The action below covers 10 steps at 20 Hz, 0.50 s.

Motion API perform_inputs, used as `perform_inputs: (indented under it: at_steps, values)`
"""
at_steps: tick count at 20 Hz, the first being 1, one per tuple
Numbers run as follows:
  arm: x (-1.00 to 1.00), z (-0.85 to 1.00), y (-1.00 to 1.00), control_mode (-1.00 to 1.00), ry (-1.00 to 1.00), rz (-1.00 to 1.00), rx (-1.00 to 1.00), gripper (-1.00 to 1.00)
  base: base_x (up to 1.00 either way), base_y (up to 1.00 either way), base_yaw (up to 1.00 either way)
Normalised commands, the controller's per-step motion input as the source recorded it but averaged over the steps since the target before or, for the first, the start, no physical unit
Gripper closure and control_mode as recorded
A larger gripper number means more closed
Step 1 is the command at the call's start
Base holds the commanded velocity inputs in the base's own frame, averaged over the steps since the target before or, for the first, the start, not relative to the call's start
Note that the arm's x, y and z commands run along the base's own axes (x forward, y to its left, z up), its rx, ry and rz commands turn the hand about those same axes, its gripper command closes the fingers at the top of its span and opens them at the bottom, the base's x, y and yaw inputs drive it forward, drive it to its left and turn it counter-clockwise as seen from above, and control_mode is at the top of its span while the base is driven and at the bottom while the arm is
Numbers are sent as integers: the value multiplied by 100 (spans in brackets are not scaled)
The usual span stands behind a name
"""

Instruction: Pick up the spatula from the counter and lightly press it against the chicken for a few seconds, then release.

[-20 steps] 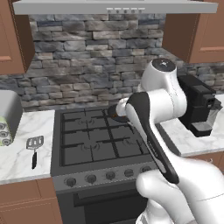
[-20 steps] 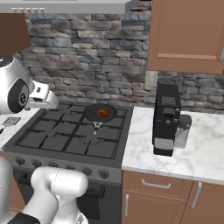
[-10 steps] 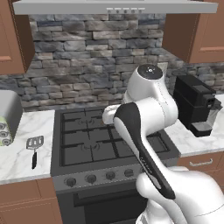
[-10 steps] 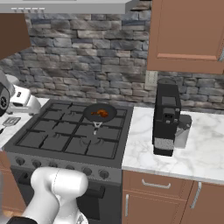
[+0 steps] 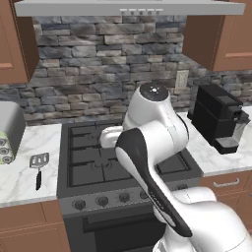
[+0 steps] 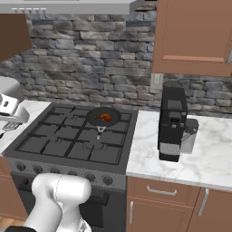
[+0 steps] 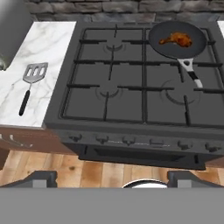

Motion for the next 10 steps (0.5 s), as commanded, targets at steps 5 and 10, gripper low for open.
perform_inputs:
  at_steps: [5,10]
  values:
    - [0,-14,41,-100,5,0,9,-100,0,0,0]
    - [0,-13,48,-100,3,0,7,-100,0,0,0]
